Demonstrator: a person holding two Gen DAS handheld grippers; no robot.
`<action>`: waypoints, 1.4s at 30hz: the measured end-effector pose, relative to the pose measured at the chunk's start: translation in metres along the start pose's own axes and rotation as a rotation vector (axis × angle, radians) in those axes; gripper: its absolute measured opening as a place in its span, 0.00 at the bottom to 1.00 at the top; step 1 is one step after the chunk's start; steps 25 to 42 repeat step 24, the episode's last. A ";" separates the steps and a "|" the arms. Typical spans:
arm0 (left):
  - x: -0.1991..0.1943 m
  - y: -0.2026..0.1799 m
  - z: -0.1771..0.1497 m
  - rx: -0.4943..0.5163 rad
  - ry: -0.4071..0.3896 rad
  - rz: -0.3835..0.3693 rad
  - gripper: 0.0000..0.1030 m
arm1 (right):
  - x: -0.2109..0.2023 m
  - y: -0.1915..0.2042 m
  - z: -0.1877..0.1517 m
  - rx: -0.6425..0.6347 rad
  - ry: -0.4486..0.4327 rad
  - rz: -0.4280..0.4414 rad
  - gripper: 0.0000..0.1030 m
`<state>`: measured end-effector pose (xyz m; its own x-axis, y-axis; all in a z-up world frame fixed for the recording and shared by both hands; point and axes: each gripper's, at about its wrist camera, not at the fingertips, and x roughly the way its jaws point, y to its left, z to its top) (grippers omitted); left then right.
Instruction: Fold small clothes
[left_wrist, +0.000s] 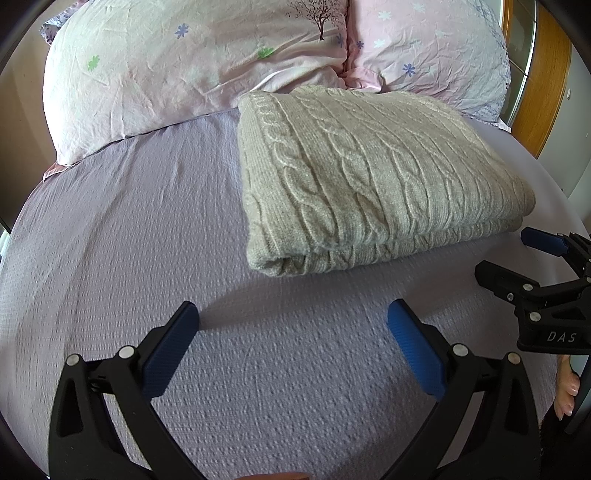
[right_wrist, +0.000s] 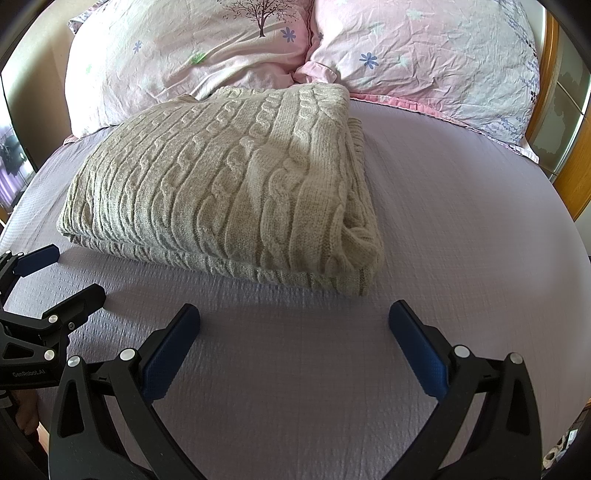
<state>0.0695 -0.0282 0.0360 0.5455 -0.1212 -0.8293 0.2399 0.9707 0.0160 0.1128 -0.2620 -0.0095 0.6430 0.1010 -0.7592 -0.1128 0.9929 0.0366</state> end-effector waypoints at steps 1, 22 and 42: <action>0.000 0.000 0.000 -0.001 -0.002 0.001 0.98 | 0.000 0.000 0.000 0.000 0.000 0.000 0.99; -0.001 0.000 0.000 -0.002 -0.010 0.002 0.98 | -0.001 0.000 -0.001 0.000 0.000 0.000 0.99; -0.001 0.000 0.000 -0.003 -0.010 0.002 0.98 | -0.001 0.000 -0.001 0.000 0.000 0.000 0.99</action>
